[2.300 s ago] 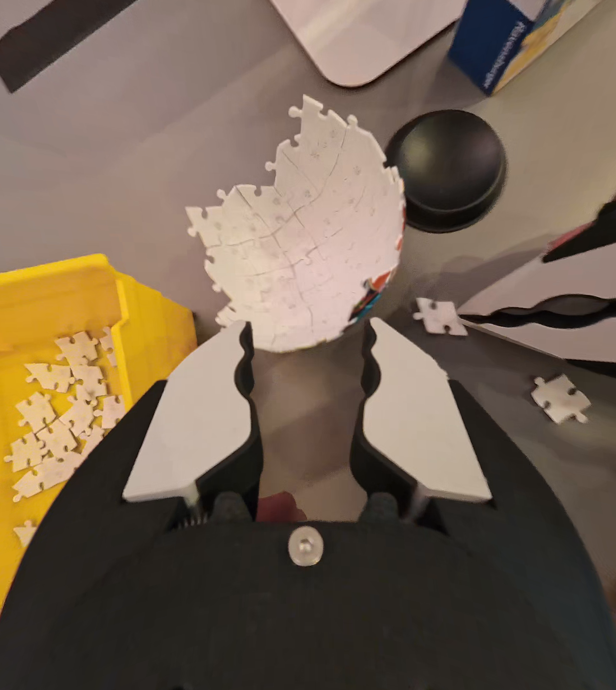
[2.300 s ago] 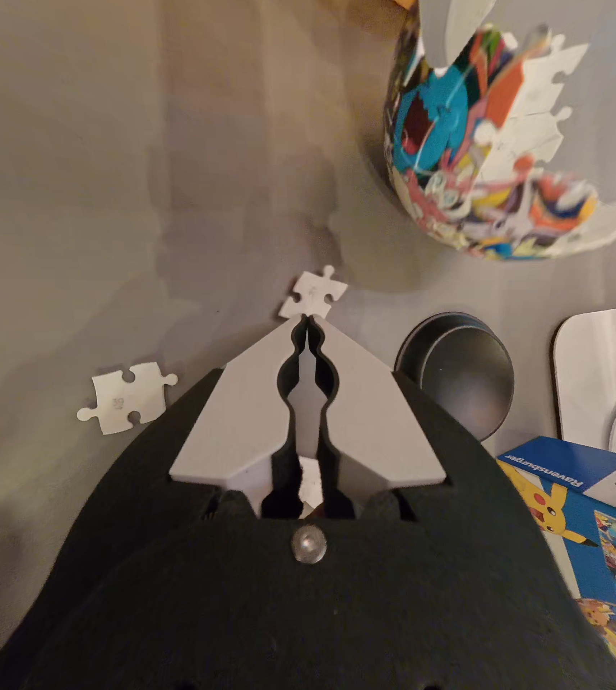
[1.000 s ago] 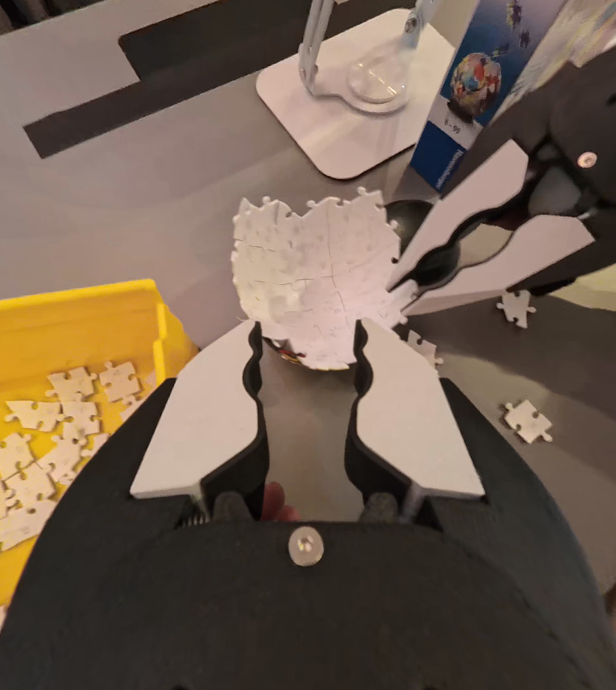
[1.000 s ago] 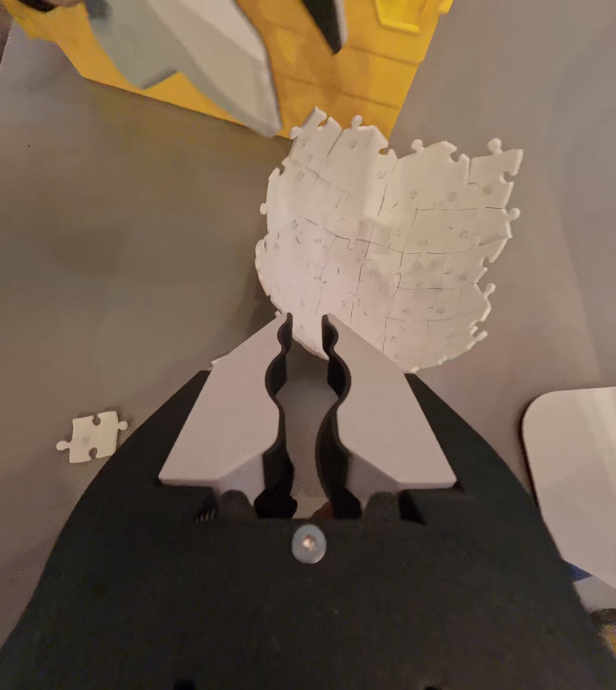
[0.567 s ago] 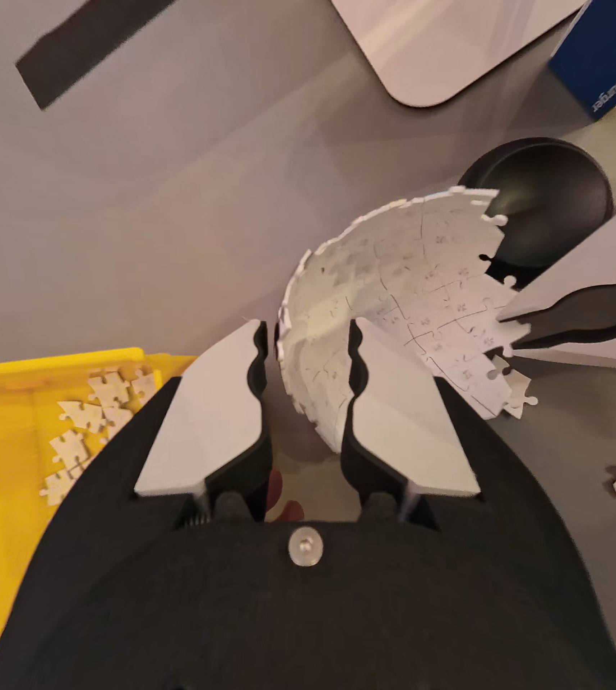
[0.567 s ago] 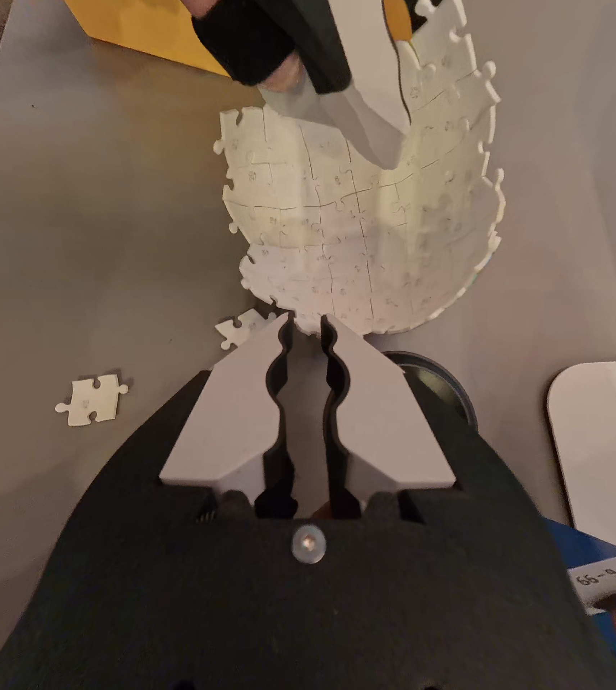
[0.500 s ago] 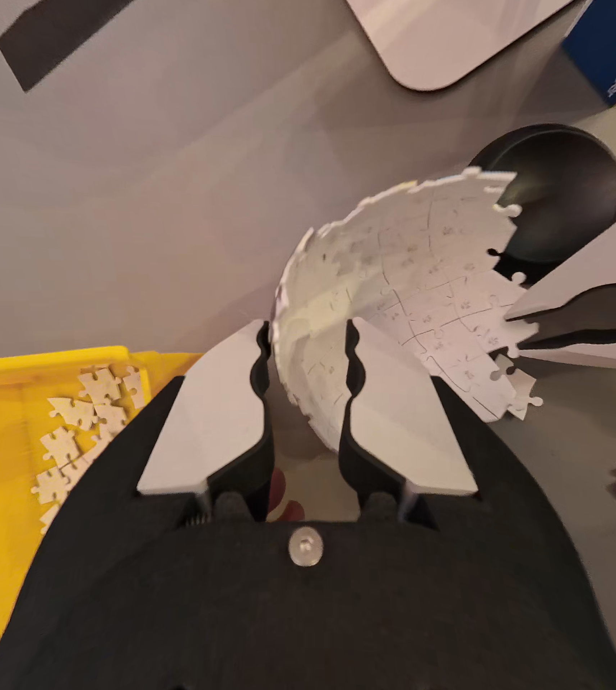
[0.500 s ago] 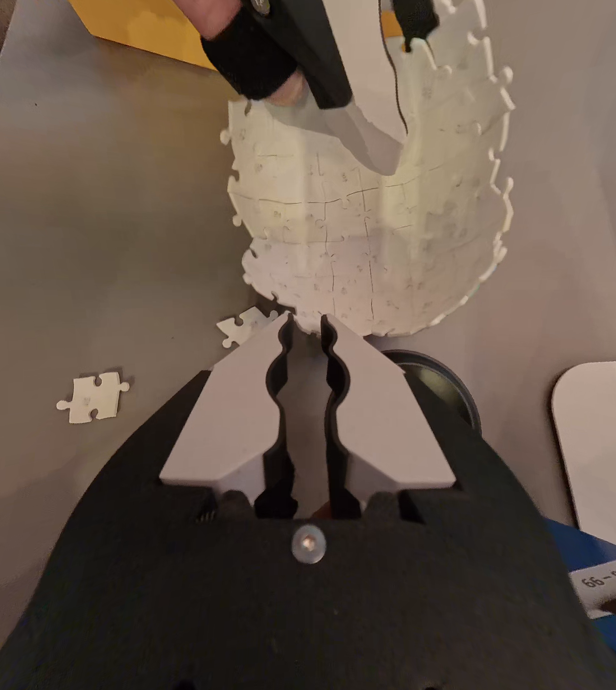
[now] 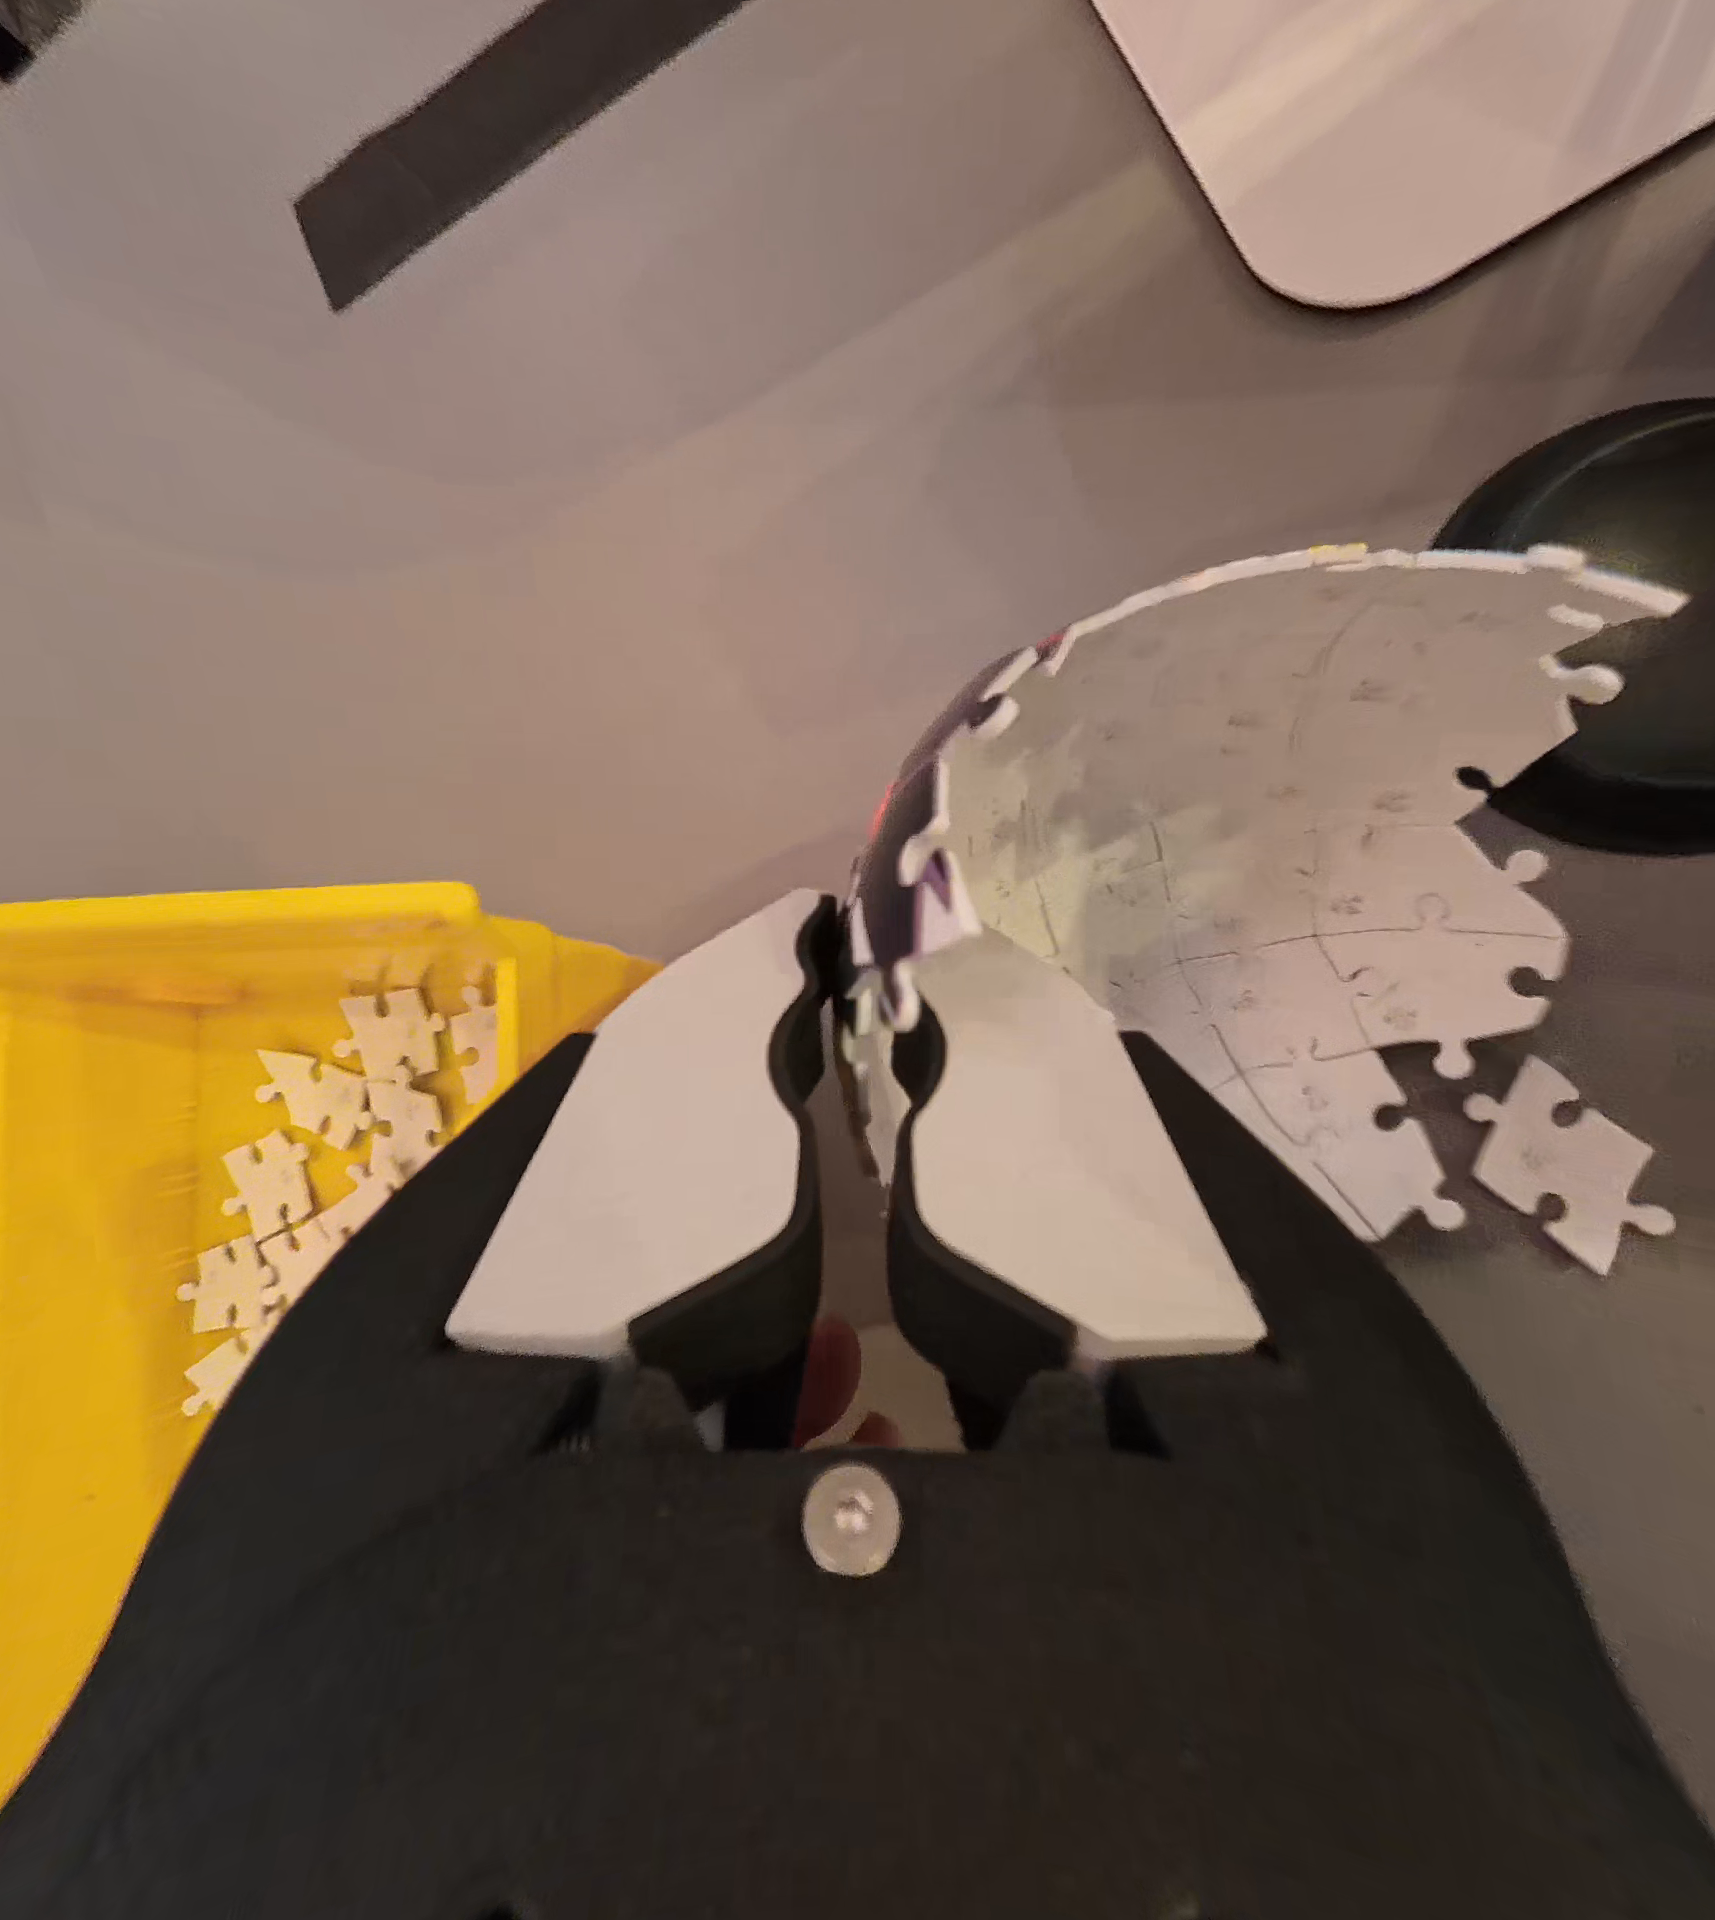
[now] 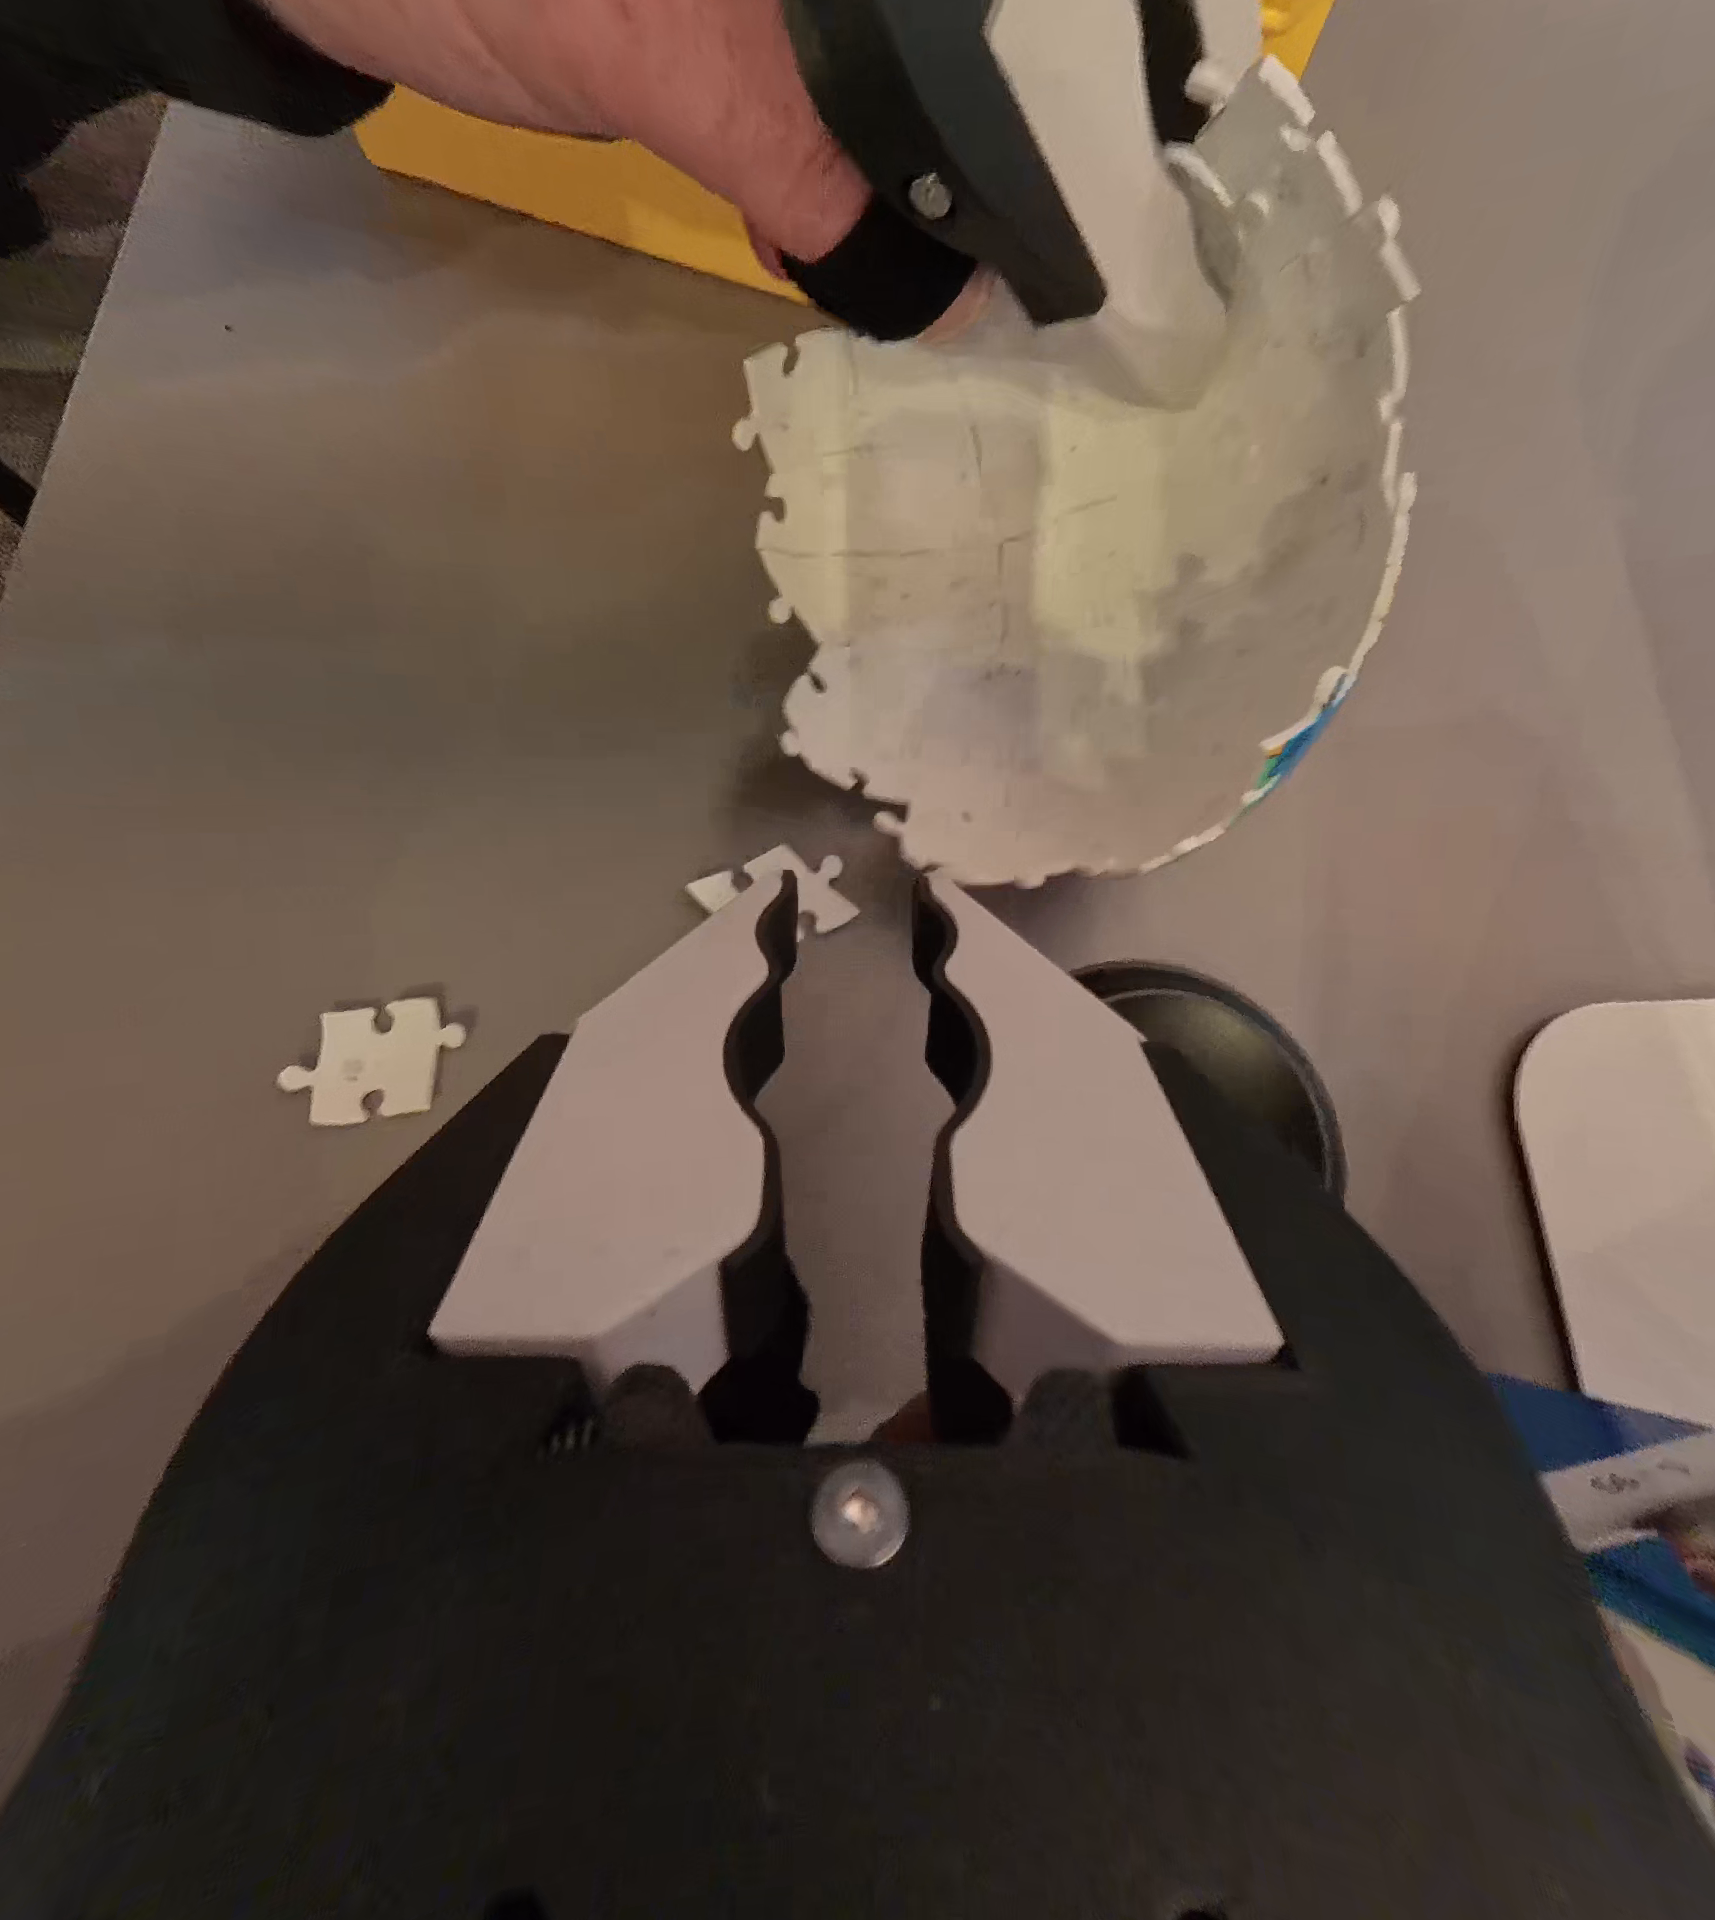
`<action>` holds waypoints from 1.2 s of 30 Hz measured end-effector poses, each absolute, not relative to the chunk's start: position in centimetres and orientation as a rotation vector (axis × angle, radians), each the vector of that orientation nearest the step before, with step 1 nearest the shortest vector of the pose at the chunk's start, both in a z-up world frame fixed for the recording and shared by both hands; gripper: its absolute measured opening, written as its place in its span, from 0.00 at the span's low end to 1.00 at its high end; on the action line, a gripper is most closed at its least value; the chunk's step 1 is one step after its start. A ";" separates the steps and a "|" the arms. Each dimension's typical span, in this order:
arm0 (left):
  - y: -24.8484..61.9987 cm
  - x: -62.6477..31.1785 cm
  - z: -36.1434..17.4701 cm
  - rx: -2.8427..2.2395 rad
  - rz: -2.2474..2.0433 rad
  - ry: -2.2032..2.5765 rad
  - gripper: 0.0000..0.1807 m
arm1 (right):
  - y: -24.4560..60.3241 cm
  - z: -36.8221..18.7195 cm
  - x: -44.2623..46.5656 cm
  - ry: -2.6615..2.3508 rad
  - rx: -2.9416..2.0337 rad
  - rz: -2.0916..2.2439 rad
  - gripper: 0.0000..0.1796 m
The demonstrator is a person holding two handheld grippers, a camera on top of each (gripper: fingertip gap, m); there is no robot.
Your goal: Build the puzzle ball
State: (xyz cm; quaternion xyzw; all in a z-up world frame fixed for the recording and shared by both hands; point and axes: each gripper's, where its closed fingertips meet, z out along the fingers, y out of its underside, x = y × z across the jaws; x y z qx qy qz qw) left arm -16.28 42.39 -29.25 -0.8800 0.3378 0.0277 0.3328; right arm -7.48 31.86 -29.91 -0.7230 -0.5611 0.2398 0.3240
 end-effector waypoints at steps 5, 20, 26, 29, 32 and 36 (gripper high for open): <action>42.6 -16.5 -27.7 -2.195 0.160 0.878 0.03 | 30.2 -31.3 -7.3 -1.443 -2.032 0.544 0.15; 41.6 -16.9 -27.4 -2.114 0.170 0.859 0.03 | 30.2 -35.0 -9.2 -1.160 -2.240 0.341 0.20; 41.5 -17.5 -27.3 -2.079 0.170 0.861 0.03 | 30.1 -34.0 -9.6 -1.242 -2.157 0.375 0.03; 41.2 -17.6 -27.2 -2.062 0.174 0.866 0.03 | 30.3 -34.1 -9.2 -1.295 -2.174 0.339 0.04; 40.9 -17.6 -27.1 -2.054 0.182 0.870 0.03 | 30.2 -34.3 -8.8 -1.254 -2.242 0.344 0.17; 40.7 -17.6 -27.1 -2.052 0.173 0.859 0.03 | 30.6 -34.9 -8.7 -1.211 -2.230 0.271 0.18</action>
